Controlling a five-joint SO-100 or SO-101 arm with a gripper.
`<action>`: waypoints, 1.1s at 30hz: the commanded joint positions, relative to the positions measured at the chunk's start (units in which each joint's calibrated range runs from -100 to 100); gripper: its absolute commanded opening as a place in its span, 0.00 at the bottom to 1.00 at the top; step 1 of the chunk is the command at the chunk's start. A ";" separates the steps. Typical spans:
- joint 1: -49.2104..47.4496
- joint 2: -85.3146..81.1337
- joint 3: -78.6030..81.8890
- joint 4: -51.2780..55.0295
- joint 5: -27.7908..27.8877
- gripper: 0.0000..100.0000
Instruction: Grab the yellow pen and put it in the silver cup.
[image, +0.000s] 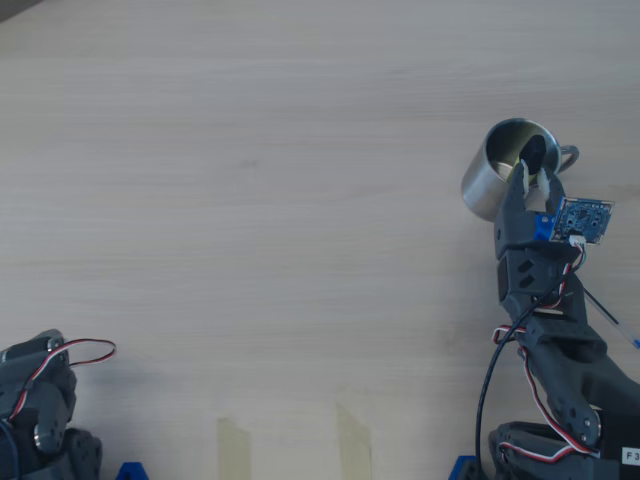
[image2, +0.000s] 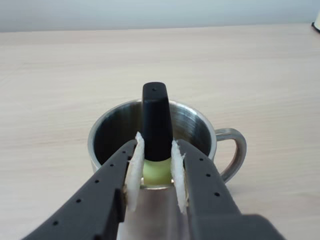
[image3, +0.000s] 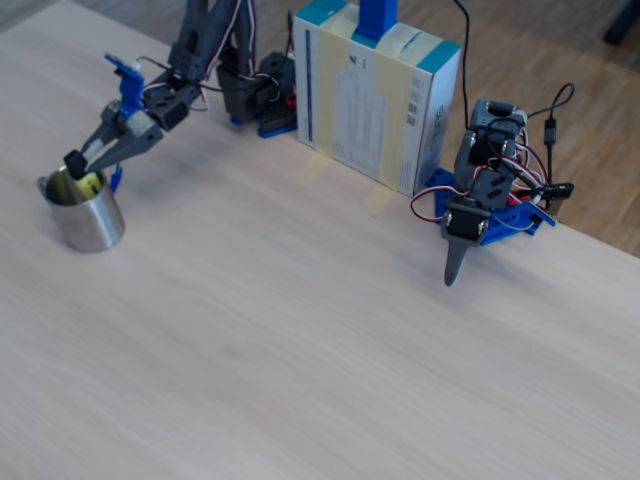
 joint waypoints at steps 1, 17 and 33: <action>0.28 -0.18 0.02 0.16 0.33 0.02; 0.28 -0.43 0.02 0.16 0.38 0.02; 0.19 -0.60 -0.16 0.16 0.43 0.35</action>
